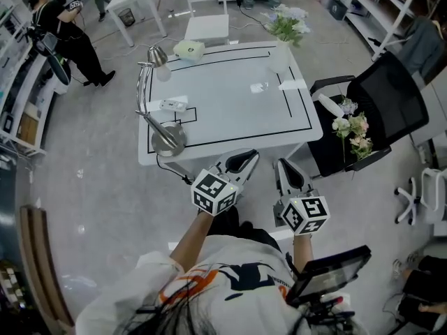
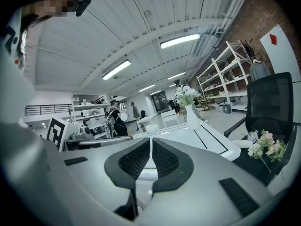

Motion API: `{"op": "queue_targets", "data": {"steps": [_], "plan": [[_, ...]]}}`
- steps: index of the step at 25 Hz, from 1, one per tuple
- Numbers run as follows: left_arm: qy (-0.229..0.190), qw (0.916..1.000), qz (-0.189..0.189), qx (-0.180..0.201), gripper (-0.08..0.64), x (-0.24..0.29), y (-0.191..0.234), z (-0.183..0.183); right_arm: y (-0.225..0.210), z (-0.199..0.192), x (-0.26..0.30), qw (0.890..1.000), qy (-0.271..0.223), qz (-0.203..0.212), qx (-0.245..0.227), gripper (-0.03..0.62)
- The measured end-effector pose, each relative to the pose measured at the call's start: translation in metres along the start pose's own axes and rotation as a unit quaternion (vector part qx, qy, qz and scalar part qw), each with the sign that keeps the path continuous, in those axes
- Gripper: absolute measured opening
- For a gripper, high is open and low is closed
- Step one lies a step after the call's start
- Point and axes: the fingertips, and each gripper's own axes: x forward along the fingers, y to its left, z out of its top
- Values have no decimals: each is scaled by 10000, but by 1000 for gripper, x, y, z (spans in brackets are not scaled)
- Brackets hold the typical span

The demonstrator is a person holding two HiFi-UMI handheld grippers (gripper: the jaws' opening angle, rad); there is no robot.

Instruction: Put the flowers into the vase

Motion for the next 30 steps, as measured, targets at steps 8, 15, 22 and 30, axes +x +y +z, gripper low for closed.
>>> {"op": "queue_targets", "data": {"steps": [8, 15, 22, 30], "plan": [[-8, 9999, 126, 17, 14, -14, -31, -10, 9, -11, -30, 9999, 2, 138, -70, 20], [-8, 9997, 259, 24, 12, -29, -40, -15, 18, -16, -44, 9997, -40, 256, -30, 14], [-42, 9996, 276, 8, 12, -32, -48, -15, 20, -17, -55, 9994, 23, 243, -259, 14], [8, 9997, 248, 37, 12, -31, -51, -18, 23, -19, -55, 9990, 55, 287, -335, 14]]}}
